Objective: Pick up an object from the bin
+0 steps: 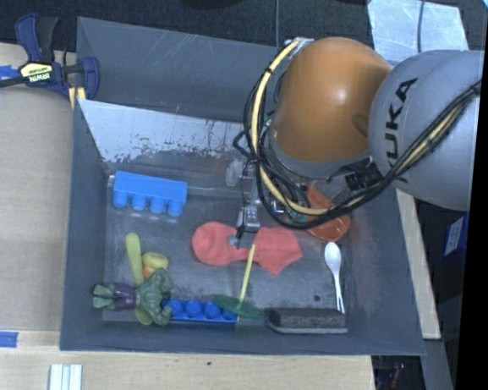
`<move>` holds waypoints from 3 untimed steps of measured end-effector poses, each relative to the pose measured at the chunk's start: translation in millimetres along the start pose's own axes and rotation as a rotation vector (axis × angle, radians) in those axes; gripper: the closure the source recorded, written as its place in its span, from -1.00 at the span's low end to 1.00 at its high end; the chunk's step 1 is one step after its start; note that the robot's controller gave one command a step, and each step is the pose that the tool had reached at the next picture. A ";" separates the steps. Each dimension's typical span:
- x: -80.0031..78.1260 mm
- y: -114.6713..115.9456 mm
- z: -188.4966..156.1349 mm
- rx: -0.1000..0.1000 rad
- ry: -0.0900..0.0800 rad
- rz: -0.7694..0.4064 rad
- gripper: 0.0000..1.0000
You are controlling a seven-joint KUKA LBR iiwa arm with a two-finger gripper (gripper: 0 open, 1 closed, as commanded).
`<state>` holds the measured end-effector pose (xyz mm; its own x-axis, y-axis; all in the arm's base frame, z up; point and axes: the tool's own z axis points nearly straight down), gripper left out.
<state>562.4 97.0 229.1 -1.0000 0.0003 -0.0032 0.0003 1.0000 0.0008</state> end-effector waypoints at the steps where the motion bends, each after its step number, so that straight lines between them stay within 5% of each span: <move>1: 0.5 -14.6 19.2 -0.002 -0.004 0.061 -1.00; 2: 4.5 -62.2 87.1 0.002 0.004 0.102 -1.00; 3: 10.2 -72.8 80.5 -0.002 -0.006 0.207 -1.00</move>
Offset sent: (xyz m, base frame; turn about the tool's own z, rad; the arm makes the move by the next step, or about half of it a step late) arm -0.0033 -0.0587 -0.0834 0.0984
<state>552.4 24.2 148.6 -0.9786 0.2055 -0.0088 0.2055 0.9787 0.0036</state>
